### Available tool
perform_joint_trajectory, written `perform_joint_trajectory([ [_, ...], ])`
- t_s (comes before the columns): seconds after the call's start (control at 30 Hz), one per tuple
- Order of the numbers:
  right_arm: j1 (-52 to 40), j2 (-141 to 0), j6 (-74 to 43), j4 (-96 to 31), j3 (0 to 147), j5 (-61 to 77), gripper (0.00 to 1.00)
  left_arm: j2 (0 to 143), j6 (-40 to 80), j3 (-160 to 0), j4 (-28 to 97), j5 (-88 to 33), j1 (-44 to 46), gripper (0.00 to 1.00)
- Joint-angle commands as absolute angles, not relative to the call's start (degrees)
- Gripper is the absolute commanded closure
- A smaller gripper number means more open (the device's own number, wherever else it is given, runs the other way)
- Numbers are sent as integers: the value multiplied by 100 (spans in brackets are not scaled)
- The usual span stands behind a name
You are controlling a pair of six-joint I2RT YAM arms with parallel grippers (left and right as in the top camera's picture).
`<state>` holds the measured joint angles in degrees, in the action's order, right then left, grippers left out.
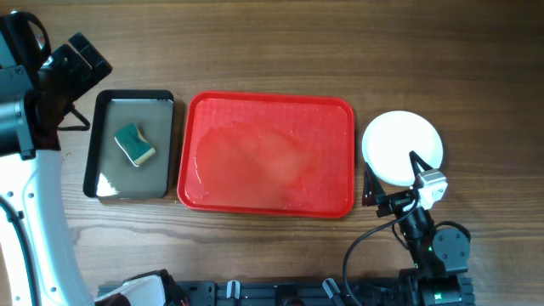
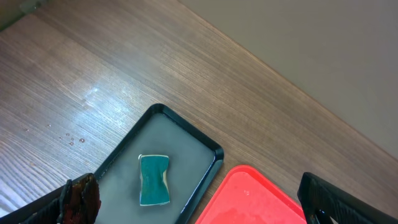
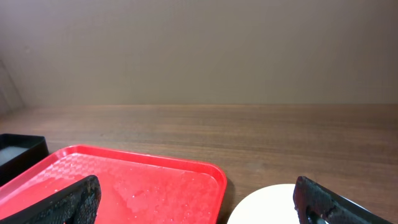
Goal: Clean dirty plates on tray and stack at the side
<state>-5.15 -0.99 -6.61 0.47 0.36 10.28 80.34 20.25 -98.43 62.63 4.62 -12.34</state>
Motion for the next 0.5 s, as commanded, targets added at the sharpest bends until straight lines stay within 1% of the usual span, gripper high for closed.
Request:
perform_joint_trajectory([
  [0.0,-480,-80,-766,82,30,1100,0,7999,1994,-9891,6248,454,-1234,0],
  [0.17,-480,-80,-764,82,30,1100,0,7933,1994,-9891,6246,456,-1221,0],
  [0.3,-480,-80,-766,82,30,1100,0,7500,1970,-9717,6211,499,-1155,0],
  [0.4,-480,-80,-766,82,30,1100,0,6838,1992,-8794,5564,574,-976,0],
  [0.47,-480,-80,-766,82,30,1100,0,6300,1997,-7907,4853,388,-904,0],
])
